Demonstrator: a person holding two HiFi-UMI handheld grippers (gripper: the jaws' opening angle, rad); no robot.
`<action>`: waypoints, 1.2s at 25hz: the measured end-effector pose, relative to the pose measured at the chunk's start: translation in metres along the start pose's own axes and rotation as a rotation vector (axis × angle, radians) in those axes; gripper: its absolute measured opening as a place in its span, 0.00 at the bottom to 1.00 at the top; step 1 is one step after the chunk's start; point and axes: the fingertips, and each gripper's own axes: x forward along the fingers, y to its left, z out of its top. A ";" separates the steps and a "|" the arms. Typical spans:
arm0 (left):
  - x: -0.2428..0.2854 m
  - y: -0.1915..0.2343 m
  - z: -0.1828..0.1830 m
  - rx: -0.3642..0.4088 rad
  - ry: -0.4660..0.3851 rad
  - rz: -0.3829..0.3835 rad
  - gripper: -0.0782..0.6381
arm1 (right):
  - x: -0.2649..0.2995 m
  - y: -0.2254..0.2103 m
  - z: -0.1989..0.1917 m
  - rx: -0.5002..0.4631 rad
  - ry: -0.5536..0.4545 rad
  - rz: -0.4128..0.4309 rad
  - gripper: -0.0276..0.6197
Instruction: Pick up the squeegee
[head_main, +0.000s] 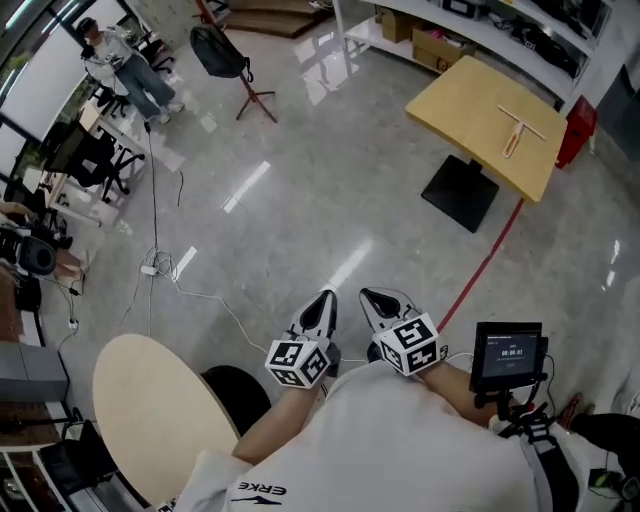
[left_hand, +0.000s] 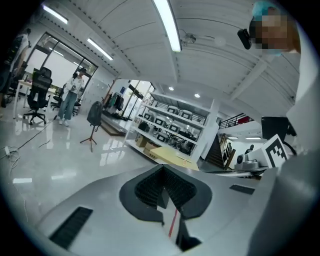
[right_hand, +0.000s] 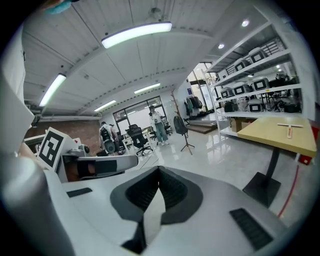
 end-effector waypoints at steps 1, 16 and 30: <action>0.019 -0.003 0.005 0.012 0.008 -0.021 0.11 | 0.003 -0.017 0.008 0.008 -0.008 -0.017 0.05; 0.202 -0.056 0.037 0.080 0.114 -0.336 0.11 | -0.008 -0.181 0.065 0.144 -0.124 -0.330 0.05; 0.323 -0.053 0.077 0.114 0.209 -0.596 0.11 | 0.031 -0.266 0.122 0.212 -0.192 -0.580 0.05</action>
